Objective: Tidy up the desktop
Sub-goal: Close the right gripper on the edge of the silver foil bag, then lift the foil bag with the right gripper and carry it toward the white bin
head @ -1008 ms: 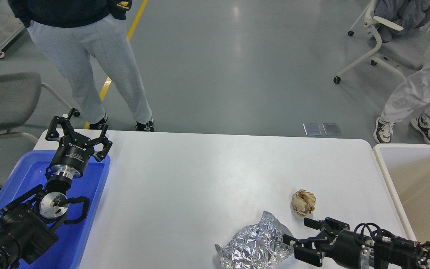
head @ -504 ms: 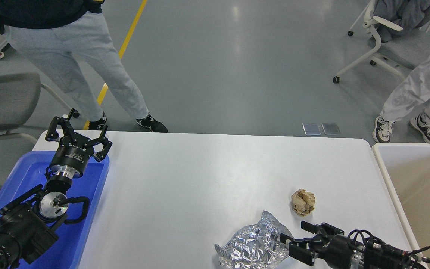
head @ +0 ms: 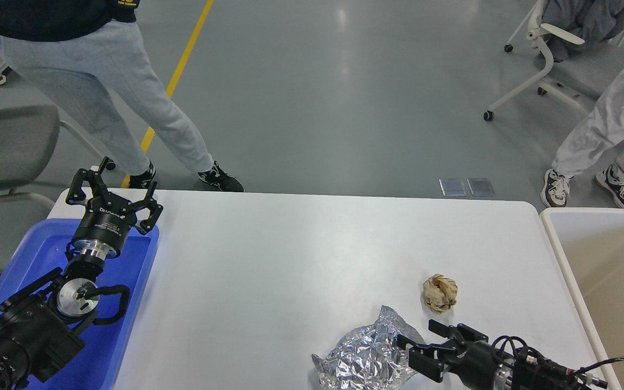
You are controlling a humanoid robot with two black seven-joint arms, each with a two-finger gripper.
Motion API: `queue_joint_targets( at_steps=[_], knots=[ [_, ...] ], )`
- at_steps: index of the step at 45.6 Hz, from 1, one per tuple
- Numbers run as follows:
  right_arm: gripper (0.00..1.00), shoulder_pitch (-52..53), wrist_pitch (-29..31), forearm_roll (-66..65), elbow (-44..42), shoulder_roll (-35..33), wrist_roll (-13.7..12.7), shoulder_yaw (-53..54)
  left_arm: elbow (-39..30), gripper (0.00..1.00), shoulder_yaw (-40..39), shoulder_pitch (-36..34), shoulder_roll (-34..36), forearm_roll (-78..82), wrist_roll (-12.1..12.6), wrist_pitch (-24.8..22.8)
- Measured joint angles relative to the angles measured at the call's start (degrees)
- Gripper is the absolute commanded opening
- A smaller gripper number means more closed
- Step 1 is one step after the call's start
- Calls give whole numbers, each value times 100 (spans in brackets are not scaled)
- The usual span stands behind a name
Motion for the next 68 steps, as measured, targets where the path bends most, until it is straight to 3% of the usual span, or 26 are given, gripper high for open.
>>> queue_joint_targets(
  at_steps=[10,14,20,21,50,57,68],
  knots=[
    [81,68,-118,-17,-292,247,22,-81,0,100,0,0,0,0,0,0],
    [65,131,-233,-20,-430,310,51,-210,0,100,0,0,0,1,0,0],
    [6,239,-388,-19,-582,363,72,-415,0,100,0,0,0,2,0,0],
    [0,262,-409,-12,-614,369,74,-455,0,100,0,0,0,2,0,0],
    [0,540,-545,311,-701,231,91,-916,0,100,0,0,0,2,5,-6],
    [0,666,-463,609,-340,-123,88,-1102,0,100,0,0,0,2,7,-6],
    [0,1196,179,1770,804,-1133,-55,-1351,0,100,0,0,0,2,9,-6]
  ],
)
